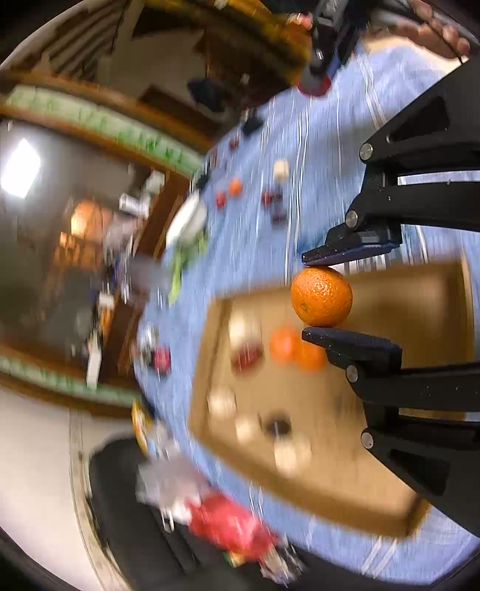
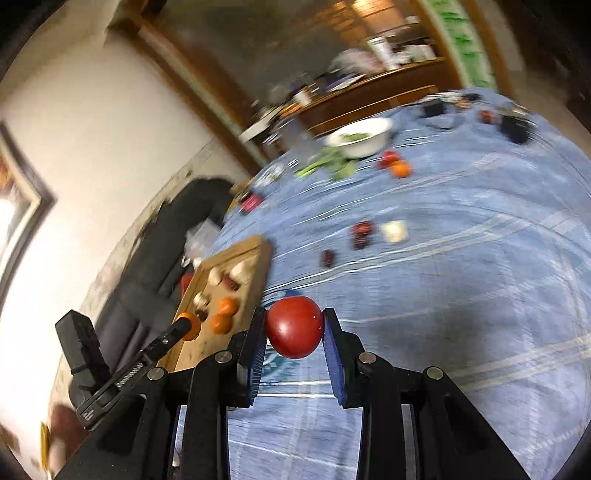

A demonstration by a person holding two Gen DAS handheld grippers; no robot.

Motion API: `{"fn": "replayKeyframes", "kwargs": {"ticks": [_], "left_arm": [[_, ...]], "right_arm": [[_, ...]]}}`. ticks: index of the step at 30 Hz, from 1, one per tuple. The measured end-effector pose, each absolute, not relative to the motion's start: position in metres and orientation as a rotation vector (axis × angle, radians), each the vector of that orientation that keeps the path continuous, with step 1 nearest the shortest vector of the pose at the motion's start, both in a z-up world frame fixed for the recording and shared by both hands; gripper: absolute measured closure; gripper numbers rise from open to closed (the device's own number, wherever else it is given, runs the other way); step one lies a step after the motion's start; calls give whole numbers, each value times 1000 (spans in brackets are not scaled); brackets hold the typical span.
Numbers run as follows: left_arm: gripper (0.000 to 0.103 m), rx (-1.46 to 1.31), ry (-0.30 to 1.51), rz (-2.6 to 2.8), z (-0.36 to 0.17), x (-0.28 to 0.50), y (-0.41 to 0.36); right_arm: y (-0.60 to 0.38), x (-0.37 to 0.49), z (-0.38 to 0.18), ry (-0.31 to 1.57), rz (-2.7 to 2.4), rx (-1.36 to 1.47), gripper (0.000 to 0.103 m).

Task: Organize fruits
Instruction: 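Carry the orange and tomato into the box and open both tools, then withdraw both tools from the box toward the remaining fruits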

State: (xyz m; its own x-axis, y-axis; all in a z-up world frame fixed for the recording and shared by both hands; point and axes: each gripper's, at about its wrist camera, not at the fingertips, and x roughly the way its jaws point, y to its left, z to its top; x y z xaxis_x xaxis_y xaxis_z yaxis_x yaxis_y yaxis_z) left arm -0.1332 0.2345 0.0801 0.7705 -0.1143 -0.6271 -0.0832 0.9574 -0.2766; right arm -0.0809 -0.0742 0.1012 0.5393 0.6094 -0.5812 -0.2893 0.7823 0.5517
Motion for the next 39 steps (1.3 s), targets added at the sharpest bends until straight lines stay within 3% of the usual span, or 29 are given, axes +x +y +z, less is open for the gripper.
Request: {"fn": "replayKeyframes", "kwargs": {"ticks": [13,27,31,39], "left_arm": [[70,-317,804,149,51,-109,328],[70,-292,820,182,37,-107,326],[66,-332,802,197,38,-114,334],[48,-381,759,214,53,-130,339]], "right_arm": [[101,-26,62,1001,691,128,71],[149,-41,34,995,694,-62,70],[157,-49,30,981,695,-108,70],[169,-59,26,936,678,-199,70]]}}
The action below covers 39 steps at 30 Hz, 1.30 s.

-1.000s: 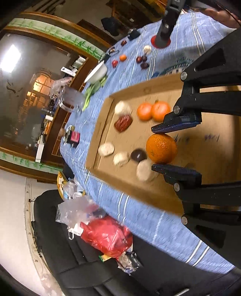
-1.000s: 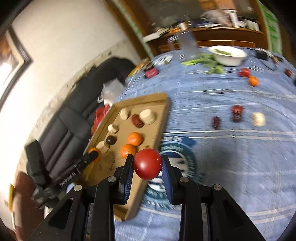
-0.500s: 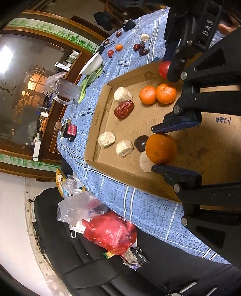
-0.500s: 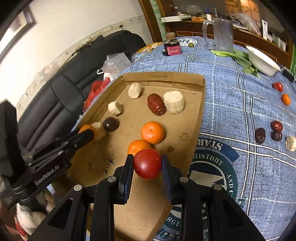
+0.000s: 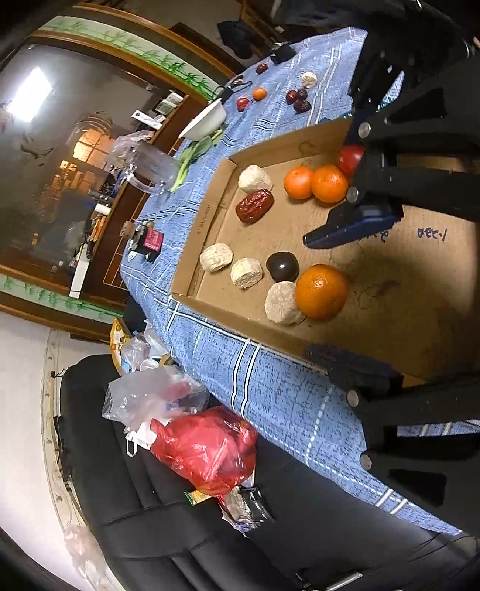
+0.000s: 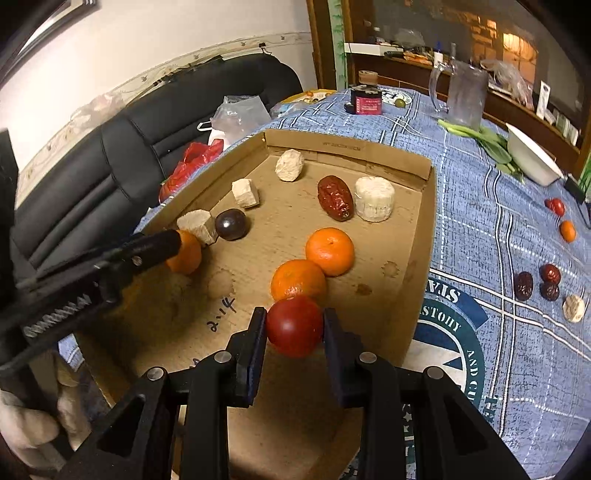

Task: Organize fruits
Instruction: 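Withdraw both tools from the box toward the remaining fruits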

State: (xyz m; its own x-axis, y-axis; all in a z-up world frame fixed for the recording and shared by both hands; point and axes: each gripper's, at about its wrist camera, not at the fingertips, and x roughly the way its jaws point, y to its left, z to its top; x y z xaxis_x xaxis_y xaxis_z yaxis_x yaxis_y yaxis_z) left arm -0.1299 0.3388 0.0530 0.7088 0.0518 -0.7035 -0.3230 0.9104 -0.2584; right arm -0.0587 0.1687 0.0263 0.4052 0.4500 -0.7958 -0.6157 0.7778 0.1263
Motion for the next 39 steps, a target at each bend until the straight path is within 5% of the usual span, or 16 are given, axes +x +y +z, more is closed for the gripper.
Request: {"fn": "replayKeyframes", "kwargs": {"ticks": [5,10,14,39], "left_arm": [[40,-418,734,226,63,-143,344],[39,-429,709,211,74,-157,343],[25,-427,691,202,83,-167,339],[21,152,610,66,135,-196,120]], "right_arm": [[166,-65,30,925,683,-194,55],[145,-78,49,871,660,-161,55],[104,-90,65,823,605,-66,44],[-94,-144,97,689,333,283,38]]}}
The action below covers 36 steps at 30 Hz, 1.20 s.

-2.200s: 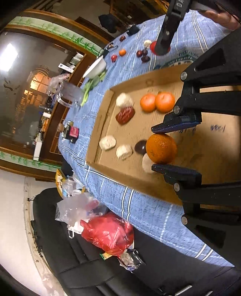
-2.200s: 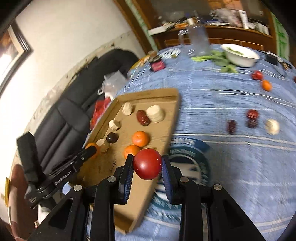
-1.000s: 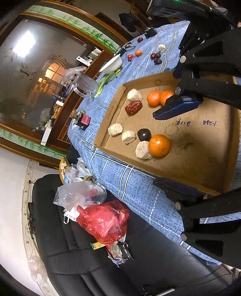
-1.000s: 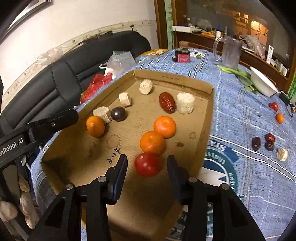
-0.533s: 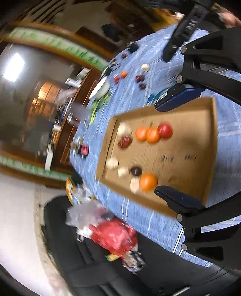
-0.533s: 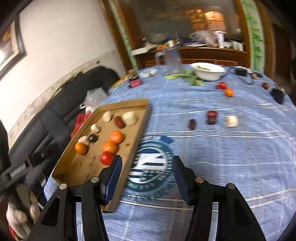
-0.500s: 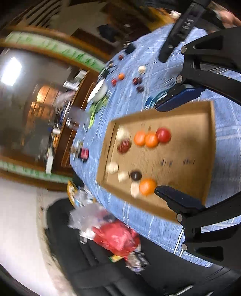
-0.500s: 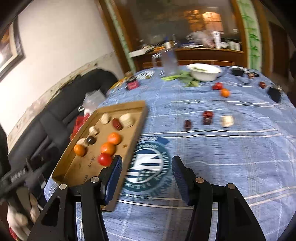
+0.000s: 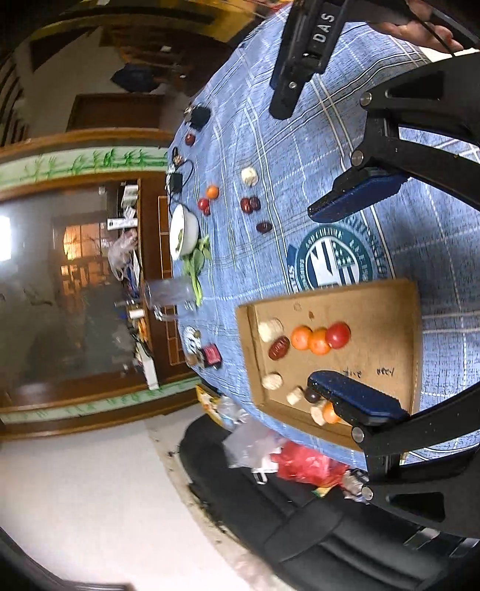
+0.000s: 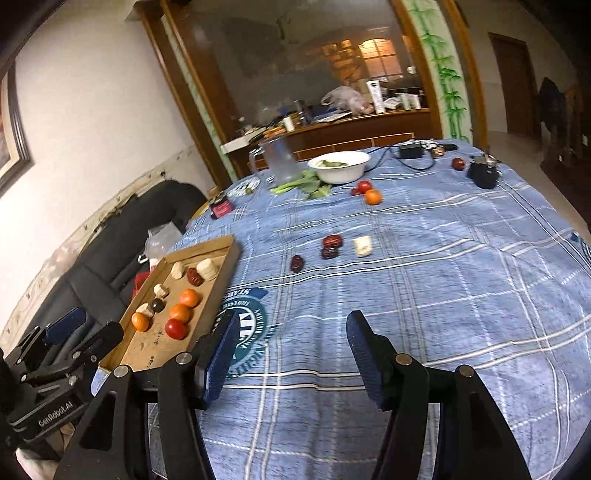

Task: Organize fruits
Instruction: 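Withdraw both tools from the box toward the remaining fruits, then move the left tool to a dark date while the right tool approaches a pale cube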

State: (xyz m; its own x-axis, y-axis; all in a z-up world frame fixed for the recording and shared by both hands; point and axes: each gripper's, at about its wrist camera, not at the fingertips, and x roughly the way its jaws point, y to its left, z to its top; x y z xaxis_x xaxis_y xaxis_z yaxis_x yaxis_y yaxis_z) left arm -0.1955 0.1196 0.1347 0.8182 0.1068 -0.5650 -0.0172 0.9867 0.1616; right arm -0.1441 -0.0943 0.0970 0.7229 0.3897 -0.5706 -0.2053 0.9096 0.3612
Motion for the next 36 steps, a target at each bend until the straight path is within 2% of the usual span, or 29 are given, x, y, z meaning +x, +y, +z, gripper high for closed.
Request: {"fn": "replayKeyframes", "kwargs": {"ticks": [8,20,36], "left_arm": [[21,231,599,38,135,-202,88],[21,238,636,25,122,-194,86],[21,211,768,-22,80,-150,80]], "right_arm": [[-114,-149,97,672,318,320,37],[-112,-141,83,711,318,327,36],[-123,-112,43,808,280,344,36]]}}
